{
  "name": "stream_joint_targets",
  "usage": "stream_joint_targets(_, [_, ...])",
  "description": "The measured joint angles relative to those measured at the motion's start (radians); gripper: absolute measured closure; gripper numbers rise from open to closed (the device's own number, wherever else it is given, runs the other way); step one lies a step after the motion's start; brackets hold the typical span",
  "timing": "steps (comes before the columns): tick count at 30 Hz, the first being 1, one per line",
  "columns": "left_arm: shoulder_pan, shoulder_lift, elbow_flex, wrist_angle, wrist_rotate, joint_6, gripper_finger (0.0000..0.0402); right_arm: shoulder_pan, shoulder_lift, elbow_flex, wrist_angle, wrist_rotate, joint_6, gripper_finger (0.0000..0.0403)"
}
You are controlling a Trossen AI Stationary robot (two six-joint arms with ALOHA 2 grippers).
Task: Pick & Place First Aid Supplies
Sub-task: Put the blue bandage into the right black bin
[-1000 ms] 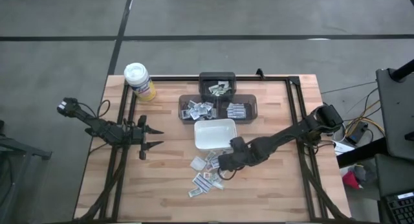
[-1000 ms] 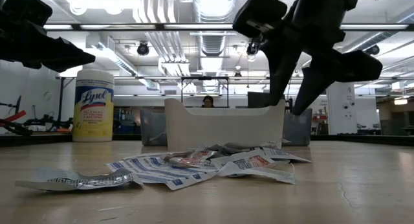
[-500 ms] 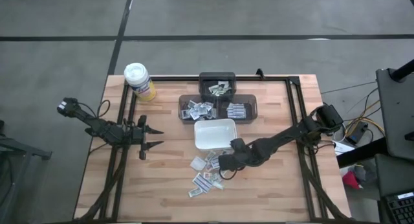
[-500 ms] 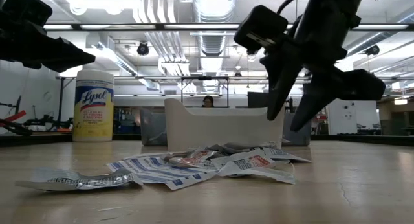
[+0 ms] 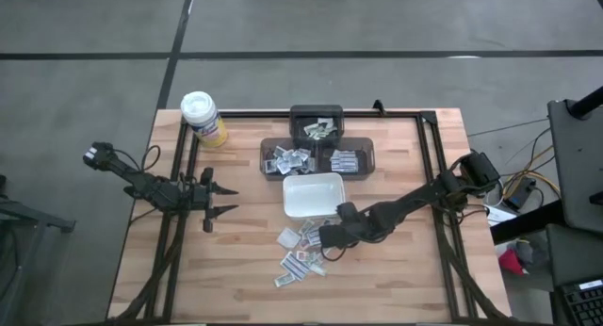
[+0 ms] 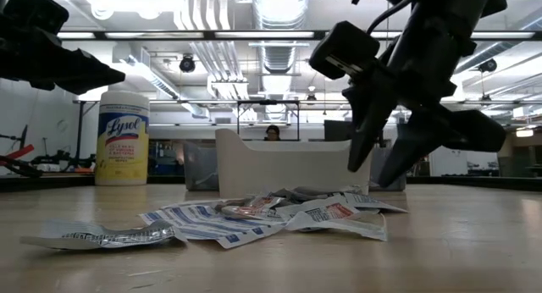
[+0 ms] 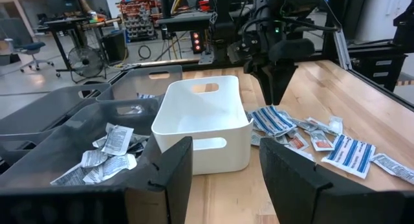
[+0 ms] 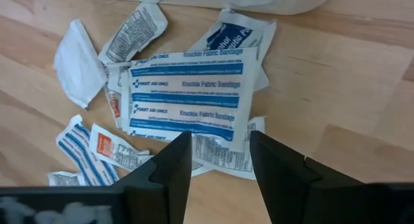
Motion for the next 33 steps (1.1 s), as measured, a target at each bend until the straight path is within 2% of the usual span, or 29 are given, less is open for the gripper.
stream_joint_targets(19, [0.000, 0.000, 0.000, 0.000, -0.004, 0.000, 0.0225, 0.000, 0.003, -0.023, 0.007, 0.000, 0.000, 0.0251])
stream_joint_targets(28, [0.000, 0.001, 0.000, -0.002, -0.004, 0.000, 0.0225, 0.000, 0.057, -0.024, 0.114, 0.006, -0.008, 0.0250])
stream_joint_targets(33, [0.000, 0.001, 0.000, -0.002, -0.004, 0.000, 0.0225, 0.001, 0.062, -0.024, 0.114, 0.024, -0.004, 0.0253])
